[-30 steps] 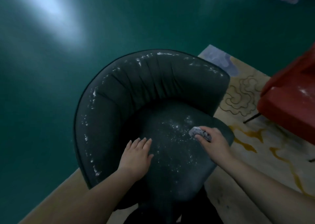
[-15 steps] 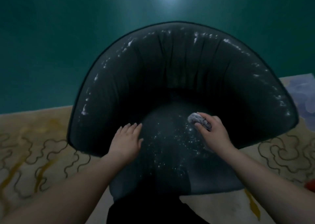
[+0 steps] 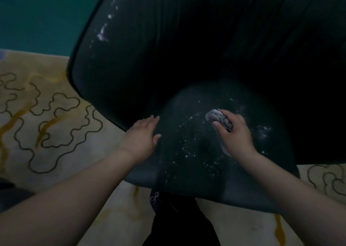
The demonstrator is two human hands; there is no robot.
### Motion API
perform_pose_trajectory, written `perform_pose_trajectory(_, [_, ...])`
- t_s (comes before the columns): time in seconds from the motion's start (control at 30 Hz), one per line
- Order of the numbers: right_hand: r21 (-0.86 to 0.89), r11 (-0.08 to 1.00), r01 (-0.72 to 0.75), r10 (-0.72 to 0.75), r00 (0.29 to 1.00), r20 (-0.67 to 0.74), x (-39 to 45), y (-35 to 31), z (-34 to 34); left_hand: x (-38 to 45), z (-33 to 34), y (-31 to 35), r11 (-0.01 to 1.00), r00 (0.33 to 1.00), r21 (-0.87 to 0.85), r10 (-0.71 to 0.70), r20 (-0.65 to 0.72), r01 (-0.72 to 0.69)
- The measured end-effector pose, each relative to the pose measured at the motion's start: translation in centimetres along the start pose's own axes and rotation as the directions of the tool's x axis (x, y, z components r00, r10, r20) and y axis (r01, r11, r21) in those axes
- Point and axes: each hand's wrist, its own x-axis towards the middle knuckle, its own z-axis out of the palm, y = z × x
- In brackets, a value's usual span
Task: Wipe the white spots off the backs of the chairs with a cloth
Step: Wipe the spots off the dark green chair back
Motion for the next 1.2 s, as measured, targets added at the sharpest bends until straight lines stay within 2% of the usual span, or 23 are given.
perform_pose_trajectory(0.33, [-0.035, 0.98, 0.196, -0.19, 0.973, 0.128, 0.3, 2.1, 9.4, -1.4, 8.5, -4.8, 0.979, 0.98, -0.056, -0.196, -0.045, 0.193])
perform_pose_trajectory(0.5, [-0.071, 0.942, 0.327, -0.307, 0.929, 0.206, 2.9, 2.6, 12.1, -1.1, 11.0, -4.9, 0.935, 0.942, -0.182, -0.325, -0.087, 0.306])
perform_pose_trajectory(0.7, [-0.237, 0.855, 0.462, -0.432, 0.886, 0.167, 6.5, 2.1, 16.0, -1.0, 14.0, -4.8, 0.91, 0.936, -0.274, -0.343, -0.073, 0.312])
perform_pose_trajectory(0.8, [-0.356, 0.718, 0.598, -0.535, 0.801, 0.269, 4.6, 3.1, 17.5, -1.0, 15.3, -4.6, 0.907, 0.925, -0.296, -0.352, -0.145, 0.299])
perform_pose_trajectory(0.9, [-0.33, 0.553, 0.765, -0.632, 0.643, 0.432, 2.0, 6.0, 16.6, -1.2, 16.2, -4.6, 0.903, 0.92, -0.32, -0.352, -0.173, 0.285])
perform_pose_trajectory(0.97, [-0.33, 0.473, 0.817, -0.668, 0.577, 0.47, 2.1, 7.0, 15.1, -1.4, 16.3, -4.7, 0.902, 0.921, -0.333, -0.346, -0.179, 0.275])
perform_pose_trajectory(1.0, [-0.345, 0.473, 0.811, -0.671, 0.585, 0.456, 2.8, 7.0, 14.7, -1.5, 16.3, -4.8, 0.9, 0.92, -0.34, -0.346, -0.183, 0.271])
perform_pose_trajectory(1.03, [-0.365, 0.507, 0.781, -0.664, 0.623, 0.413, 3.8, 6.5, 14.8, -1.6, 16.2, -4.7, 0.897, 0.918, -0.348, -0.35, -0.187, 0.271])
perform_pose_trajectory(1.13, [-0.399, 0.688, 0.607, -0.572, 0.791, 0.217, 5.9, 3.5, 17.3, -2.5, 16.6, -4.3, 0.876, 0.897, -0.382, -0.393, -0.204, 0.296])
perform_pose_trajectory(1.17, [-0.393, 0.716, 0.577, -0.547, 0.814, 0.198, 5.8, 2.6, 18.4, -2.8, 16.8, -4.1, 0.87, 0.89, -0.386, -0.405, -0.207, 0.307])
perform_pose_trajectory(1.2, [-0.39, 0.701, 0.597, -0.556, 0.8, 0.226, 5.1, 2.0, 19.2, -3.1, 17.1, -4.0, 0.868, 0.885, -0.383, -0.416, -0.21, 0.317])
